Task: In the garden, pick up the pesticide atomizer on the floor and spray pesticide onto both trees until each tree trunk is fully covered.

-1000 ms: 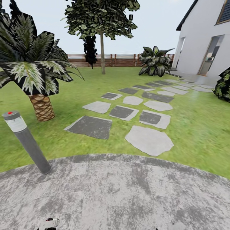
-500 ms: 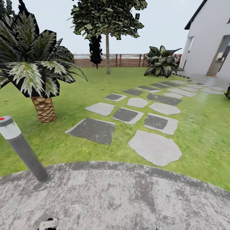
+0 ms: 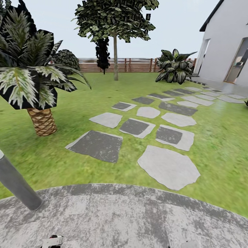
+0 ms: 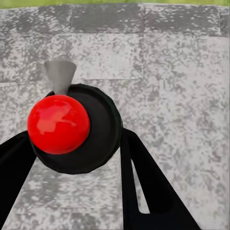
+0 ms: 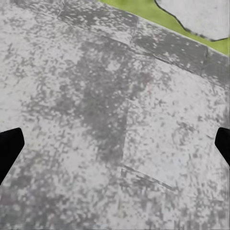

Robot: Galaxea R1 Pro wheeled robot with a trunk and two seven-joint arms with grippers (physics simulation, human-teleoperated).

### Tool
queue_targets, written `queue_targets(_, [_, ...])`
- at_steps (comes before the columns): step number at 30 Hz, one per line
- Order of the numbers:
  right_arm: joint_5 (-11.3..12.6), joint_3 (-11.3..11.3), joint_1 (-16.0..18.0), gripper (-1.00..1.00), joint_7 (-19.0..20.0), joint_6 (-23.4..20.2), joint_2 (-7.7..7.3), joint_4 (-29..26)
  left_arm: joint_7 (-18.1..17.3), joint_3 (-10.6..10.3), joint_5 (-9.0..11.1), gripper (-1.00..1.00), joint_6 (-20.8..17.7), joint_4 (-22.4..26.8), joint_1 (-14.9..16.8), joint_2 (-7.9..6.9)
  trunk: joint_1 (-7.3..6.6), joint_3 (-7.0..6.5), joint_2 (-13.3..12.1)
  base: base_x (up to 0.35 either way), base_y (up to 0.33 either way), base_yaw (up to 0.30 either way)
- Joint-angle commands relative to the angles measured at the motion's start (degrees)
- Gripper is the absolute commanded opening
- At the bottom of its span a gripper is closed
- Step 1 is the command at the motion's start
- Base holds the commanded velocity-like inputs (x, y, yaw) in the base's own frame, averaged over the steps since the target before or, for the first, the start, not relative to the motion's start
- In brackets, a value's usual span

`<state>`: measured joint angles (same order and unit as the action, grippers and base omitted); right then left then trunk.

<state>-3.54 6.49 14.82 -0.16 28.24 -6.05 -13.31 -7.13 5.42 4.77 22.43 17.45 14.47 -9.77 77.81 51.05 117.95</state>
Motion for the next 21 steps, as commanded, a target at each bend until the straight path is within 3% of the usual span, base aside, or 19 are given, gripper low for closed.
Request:
queue_targets(1, [-0.3, 0.0, 0.0, 1.00, 0.0, 0.1, -0.02, 0.0, -0.6, 0.3, 0.5, -1.00, 0.1, -0.1, 0.0, 0.02, 0.03, 0.05, 0.0, 0.338, -0.079, 0.000])
queue_targets(21, [-0.3, 0.0, 0.0, 1.00, 0.0, 0.1, -0.02, 0.0, -0.6, 0.3, 0.5, -1.00, 0.1, 0.0, 0.0, 0.02, 0.03, 0.05, 0.0, 0.338, -0.080, 0.000])
